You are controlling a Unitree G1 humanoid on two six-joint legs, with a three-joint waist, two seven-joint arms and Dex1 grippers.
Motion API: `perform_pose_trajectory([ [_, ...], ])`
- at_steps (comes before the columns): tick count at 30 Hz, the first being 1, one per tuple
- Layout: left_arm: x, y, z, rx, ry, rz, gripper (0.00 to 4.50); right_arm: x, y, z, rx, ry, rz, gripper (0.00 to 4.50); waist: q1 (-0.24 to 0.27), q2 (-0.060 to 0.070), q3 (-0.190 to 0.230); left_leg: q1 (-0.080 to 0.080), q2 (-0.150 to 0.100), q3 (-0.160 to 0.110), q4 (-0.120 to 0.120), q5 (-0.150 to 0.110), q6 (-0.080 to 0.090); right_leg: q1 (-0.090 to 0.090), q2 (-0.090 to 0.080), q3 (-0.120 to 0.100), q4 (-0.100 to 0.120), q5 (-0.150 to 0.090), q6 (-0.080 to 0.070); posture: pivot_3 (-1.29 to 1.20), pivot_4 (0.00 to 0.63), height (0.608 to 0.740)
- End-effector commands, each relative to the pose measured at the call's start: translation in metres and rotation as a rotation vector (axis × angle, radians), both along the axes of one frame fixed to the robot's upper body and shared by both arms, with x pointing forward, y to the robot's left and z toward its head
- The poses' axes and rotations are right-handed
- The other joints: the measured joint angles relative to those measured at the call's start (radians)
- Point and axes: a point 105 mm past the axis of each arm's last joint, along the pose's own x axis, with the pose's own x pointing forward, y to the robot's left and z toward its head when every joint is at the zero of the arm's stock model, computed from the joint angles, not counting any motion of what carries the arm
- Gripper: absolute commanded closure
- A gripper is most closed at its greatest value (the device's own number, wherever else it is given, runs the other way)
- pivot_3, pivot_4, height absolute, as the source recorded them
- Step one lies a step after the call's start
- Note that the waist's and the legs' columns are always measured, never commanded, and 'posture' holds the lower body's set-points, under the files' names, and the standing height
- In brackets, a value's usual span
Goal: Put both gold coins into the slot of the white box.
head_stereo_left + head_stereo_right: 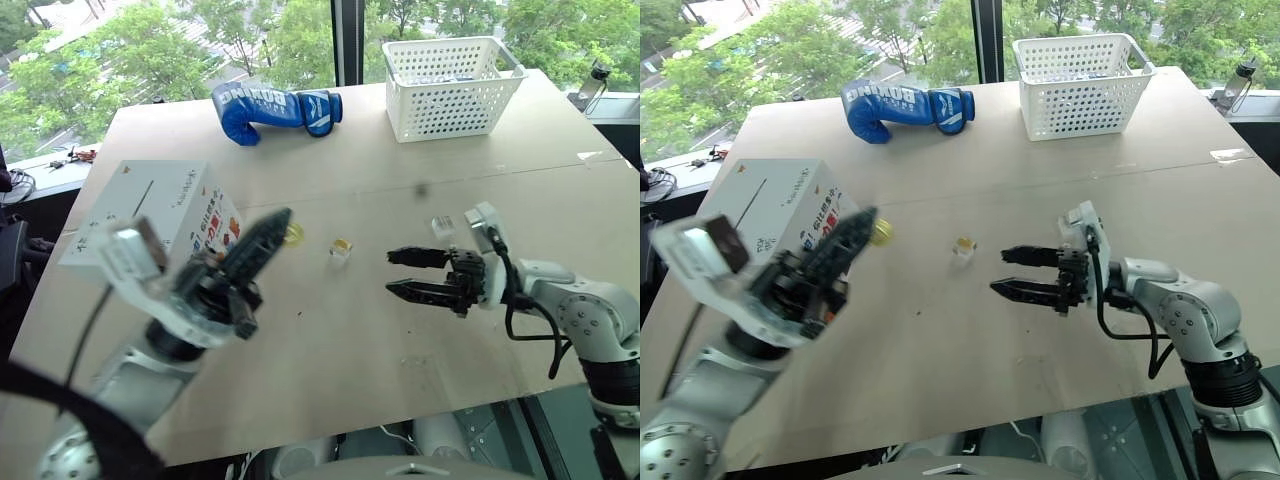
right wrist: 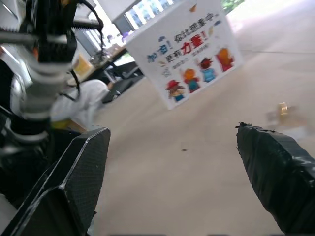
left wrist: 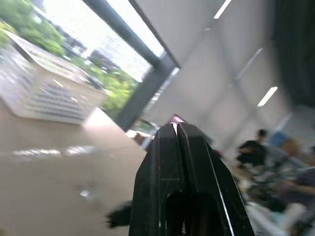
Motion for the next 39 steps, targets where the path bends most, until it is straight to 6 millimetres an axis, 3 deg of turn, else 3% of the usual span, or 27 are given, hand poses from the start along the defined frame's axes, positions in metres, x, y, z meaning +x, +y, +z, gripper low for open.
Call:
perform_pose_trajectory([
  [1, 0.019, 0.027, 0.035, 0.106, -0.087, 0.257, 4.50, 0.011, 0.013, 0.044, 0.032, -0.246, 0.033, 0.03, -0.003, 0.000, 0.001, 0.000, 0.000, 0.000, 0.000, 0.000, 0.000, 0.000, 0.000, 0.000, 0.000, 0.001, -0.001, 0.00, 0.150, 0.721],
  [3, 0.025, 0.028, 0.038, 0.154, -0.081, 0.299, 4.50, 0.016, 0.016, 0.049, 0.034, -0.284, 0.031, 0.03, -0.003, -0.001, 0.000, 0.000, 0.000, 0.000, 0.000, 0.002, -0.002, 0.000, 0.002, 0.000, 0.000, 0.002, -0.002, 0.00, 0.150, 0.721],
  [7, 0.052, 0.064, 0.052, 0.392, -0.059, 0.667, 4.50, 0.026, 0.038, 0.085, 0.098, -0.461, 0.021, 0.03, -0.002, -0.006, 0.003, -0.001, 0.000, -0.002, -0.001, 0.002, -0.004, -0.003, 0.002, -0.001, 0.001, 0.002, -0.002, 0.00, 0.150, 0.721],
  [12, 0.053, 0.083, 0.040, 0.727, 0.014, 0.846, 4.50, 0.026, 0.048, 0.106, 0.147, -0.560, 0.048, 0.03, -0.006, -0.006, 0.003, -0.004, 0.000, -0.001, -0.005, 0.002, -0.004, -0.008, 0.002, 0.000, 0.000, 0.001, -0.001, 0.00, 0.150, 0.721],
  [22, 0.045, 0.119, 0.035, 0.751, 0.164, 1.030, 4.50, 0.036, 0.047, 0.092, 0.111, -0.559, 0.059, 0.03, -0.006, -0.006, 0.003, -0.012, 0.001, 0.000, -0.004, 0.002, -0.005, -0.018, 0.001, -0.001, 0.003, 0.001, -0.001, 0.00, 0.150, 0.721],
  [26, 0.040, 0.130, 0.017, 0.663, 0.215, 0.998, 4.50, 0.036, 0.047, 0.094, 0.124, -0.564, 0.052, 0.03, -0.010, -0.005, 0.003, -0.012, 0.001, 0.001, -0.004, 0.002, -0.005, -0.018, 0.001, 0.000, 0.004, 0.001, -0.002, 0.00, 0.150, 0.721],
  [30, 0.037, 0.147, -0.002, 0.711, 0.265, 1.018, 4.50, 0.037, 0.045, 0.093, 0.124, -0.566, 0.038, 0.03, -0.008, -0.006, 0.003, -0.013, 0.002, 0.001, -0.003, 0.002, -0.005, -0.019, 0.001, 0.000, 0.005, 0.001, -0.002, 0.00, 0.150, 0.721],
  [39, 0.043, 0.149, -0.024, 0.696, 0.282, 0.930, 4.50, 0.037, 0.045, 0.094, 0.143, -0.572, 0.009, 0.03, -0.005, -0.005, 0.003, -0.012, 0.001, 0.002, -0.002, 0.002, -0.005, -0.019, 0.000, 0.000, 0.008, 0.001, -0.002, 0.00, 0.150, 0.721],
])
